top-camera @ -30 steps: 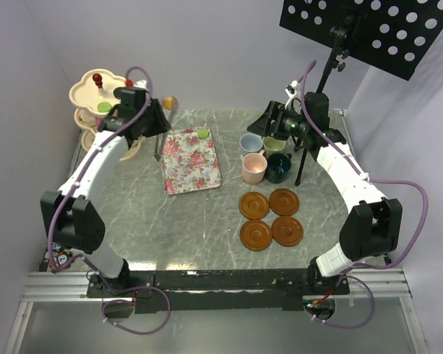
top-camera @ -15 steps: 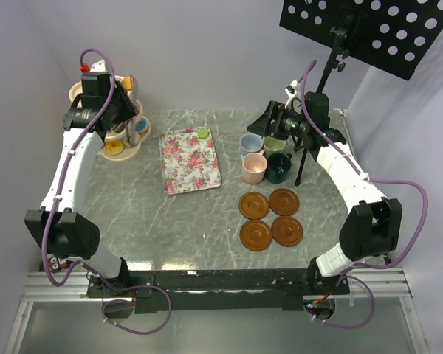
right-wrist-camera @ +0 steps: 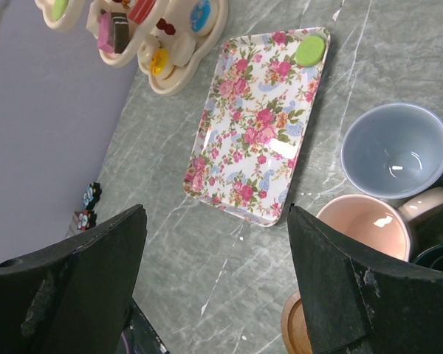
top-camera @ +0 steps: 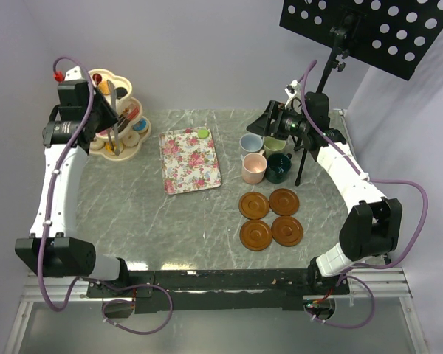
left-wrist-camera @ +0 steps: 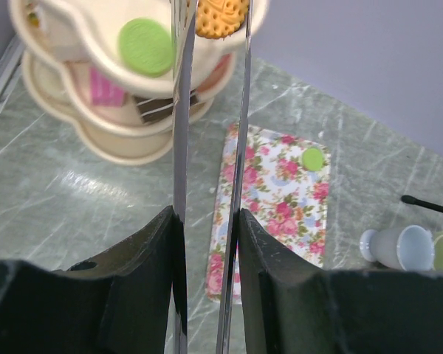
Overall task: Serve the afternoon tea
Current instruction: Place the desert on the desert table.
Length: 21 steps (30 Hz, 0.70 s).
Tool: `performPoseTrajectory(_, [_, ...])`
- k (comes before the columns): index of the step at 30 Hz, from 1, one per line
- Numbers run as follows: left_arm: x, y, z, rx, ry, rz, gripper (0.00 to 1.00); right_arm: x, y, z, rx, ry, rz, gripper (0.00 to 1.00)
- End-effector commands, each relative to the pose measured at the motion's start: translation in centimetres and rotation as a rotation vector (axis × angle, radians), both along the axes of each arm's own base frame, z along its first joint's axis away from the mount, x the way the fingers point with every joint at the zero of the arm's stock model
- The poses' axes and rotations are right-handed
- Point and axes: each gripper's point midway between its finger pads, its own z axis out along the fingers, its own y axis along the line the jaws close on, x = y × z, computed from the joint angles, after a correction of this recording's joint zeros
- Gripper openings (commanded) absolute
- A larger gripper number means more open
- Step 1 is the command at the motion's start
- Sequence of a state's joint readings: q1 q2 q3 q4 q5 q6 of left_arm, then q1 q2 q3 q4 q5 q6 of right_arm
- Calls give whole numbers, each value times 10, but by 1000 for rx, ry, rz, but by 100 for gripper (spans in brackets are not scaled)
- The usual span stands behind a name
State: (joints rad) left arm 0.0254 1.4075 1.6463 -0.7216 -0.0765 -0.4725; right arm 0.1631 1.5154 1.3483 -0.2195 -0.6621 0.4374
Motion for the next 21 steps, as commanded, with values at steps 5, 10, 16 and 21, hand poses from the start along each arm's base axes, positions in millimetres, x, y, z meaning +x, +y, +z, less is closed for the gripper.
performPoseTrajectory(5, [-18,33,-11,14,6,67,36,4,0,19,25,-65,8,83])
performPoseTrajectory(10, [-10,42,-5,20,-22,74,36,3,0,20,24,-68,7,83])
performPoseTrajectory(16, [4,47,3,30,-43,67,36,4,-1,21,21,-74,2,83])
performPoseTrajectory(21, [19,50,-7,23,-38,38,37,5,-1,23,22,-78,4,83])
